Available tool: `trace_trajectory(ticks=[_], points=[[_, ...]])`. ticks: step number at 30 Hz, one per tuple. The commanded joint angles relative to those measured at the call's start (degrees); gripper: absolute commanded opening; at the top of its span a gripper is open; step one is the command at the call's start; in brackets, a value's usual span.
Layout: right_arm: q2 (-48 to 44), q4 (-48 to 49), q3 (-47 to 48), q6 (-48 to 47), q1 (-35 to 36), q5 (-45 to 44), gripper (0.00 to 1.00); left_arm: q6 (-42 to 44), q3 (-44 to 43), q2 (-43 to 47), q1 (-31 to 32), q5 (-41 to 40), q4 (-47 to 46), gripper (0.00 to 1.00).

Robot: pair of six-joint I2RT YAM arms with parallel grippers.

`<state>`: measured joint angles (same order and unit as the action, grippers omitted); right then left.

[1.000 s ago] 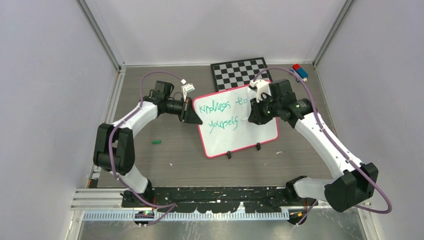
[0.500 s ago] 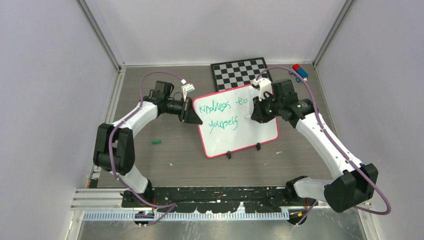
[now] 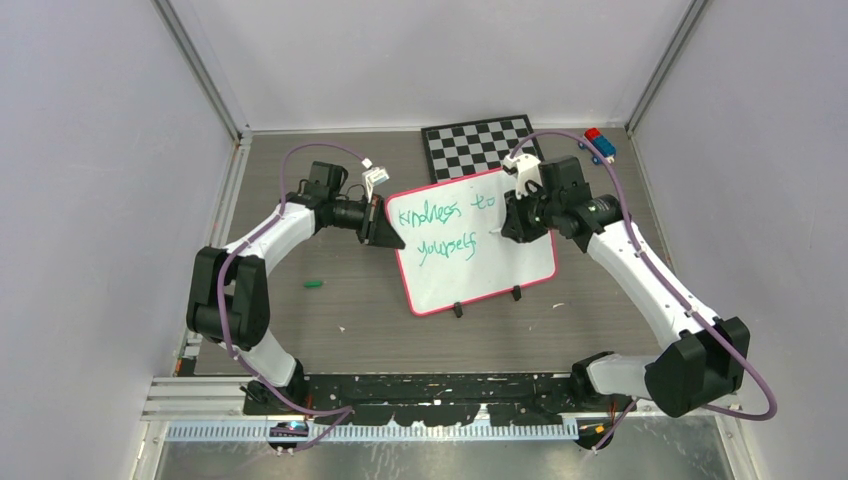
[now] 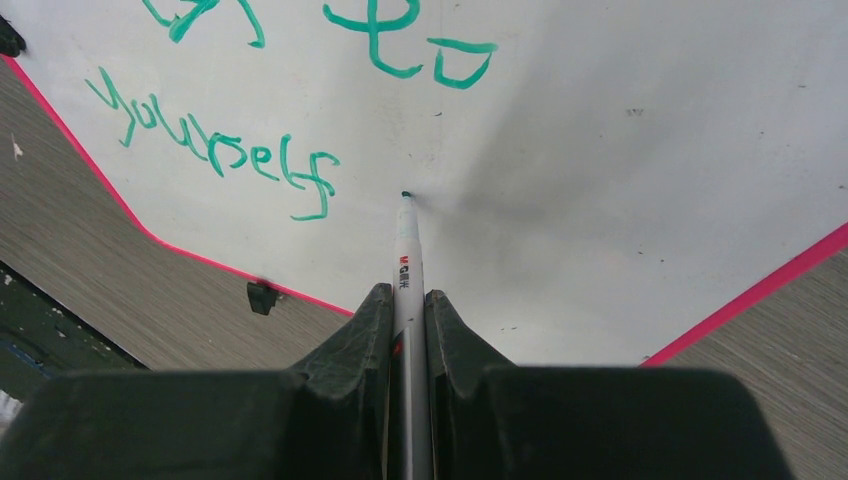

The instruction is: Write a sentence on the whiteboard

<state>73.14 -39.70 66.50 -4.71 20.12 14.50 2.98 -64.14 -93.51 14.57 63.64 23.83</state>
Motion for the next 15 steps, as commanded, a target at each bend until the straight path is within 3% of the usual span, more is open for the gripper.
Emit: trace_trajectory(ticks=[1, 15], points=[[0.9, 3.6, 1.3, 1.0, 0.5, 0.1, 0.00, 0.7, 0.1, -0.1, 0.3, -0.6, -0.6, 0.00], [-0.1, 2.0, -1.5, -1.1, 1.9, -1.2, 0.00, 1.0, 0.0, -0.3, 0.3, -0.8, -0.2, 0.00]])
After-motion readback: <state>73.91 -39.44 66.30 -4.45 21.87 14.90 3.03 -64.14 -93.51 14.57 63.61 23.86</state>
